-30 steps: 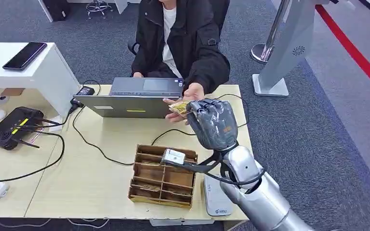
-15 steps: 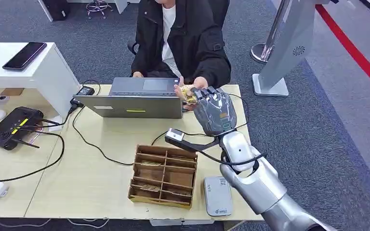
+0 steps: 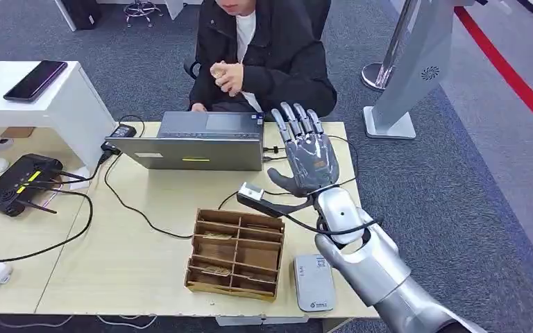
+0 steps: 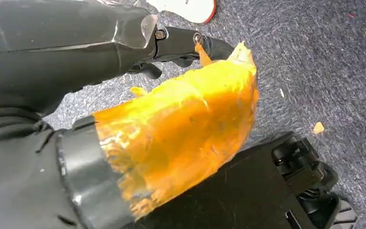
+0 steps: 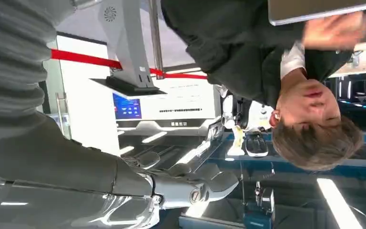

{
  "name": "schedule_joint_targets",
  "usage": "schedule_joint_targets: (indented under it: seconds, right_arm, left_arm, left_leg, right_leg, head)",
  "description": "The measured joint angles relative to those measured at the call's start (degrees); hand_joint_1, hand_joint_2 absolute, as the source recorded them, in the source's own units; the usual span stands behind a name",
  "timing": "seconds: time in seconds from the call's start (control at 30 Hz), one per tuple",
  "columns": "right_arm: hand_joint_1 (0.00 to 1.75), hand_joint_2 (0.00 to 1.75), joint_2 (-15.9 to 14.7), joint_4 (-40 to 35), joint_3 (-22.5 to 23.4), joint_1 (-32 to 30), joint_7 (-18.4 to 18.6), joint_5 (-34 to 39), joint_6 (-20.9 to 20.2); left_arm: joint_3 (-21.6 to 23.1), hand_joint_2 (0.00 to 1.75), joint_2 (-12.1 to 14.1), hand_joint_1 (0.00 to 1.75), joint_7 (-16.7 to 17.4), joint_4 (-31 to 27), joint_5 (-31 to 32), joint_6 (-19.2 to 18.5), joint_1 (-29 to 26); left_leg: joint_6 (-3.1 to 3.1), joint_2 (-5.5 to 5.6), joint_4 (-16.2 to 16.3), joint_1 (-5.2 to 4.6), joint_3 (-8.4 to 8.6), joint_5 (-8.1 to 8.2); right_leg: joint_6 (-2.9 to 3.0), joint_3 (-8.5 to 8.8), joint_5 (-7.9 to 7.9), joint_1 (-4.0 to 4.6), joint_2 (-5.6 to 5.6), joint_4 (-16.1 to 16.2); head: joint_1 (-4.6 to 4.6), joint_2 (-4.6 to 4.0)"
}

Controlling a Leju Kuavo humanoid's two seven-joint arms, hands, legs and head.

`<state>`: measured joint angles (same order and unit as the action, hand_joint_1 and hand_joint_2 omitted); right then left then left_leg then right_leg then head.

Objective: Pass the card to the sensor for recognition and then transmit it.

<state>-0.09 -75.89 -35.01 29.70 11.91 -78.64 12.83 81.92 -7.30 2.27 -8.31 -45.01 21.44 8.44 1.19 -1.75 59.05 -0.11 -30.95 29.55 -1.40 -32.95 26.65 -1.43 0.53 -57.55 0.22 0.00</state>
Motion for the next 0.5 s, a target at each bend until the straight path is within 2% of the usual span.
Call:
schedule_joint_targets:
  seconds: [0.3,0.5]
  right_arm:
    - [0.00,0.00,0.0,-4.1,0.2,-0.5,-3.1,3.2,3.9]
    - [0.00,0.00,-0.1,-9.6,0.6,-1.7,-6.0,3.3,8.6]
  left_arm:
    - [0.0,0.00,0.0,0.00,-0.3,0.0,-0.4,0.1,0.0]
    - [0.0,0.00,0.0,0.00,-0.9,0.0,-0.8,0.2,-0.1]
  left_leg:
    - [0.00,0.00,0.0,0.00,0.00,0.00]
    - [0.00,-0.01,0.0,0.00,0.01,0.00]
  right_leg:
    - [0.00,-0.01,0.00,0.00,0.00,0.0]
    - [0.00,-0.03,0.00,0.00,-0.01,0.0]
  head:
    - [0.00,0.00]
    - [0.00,0.00]
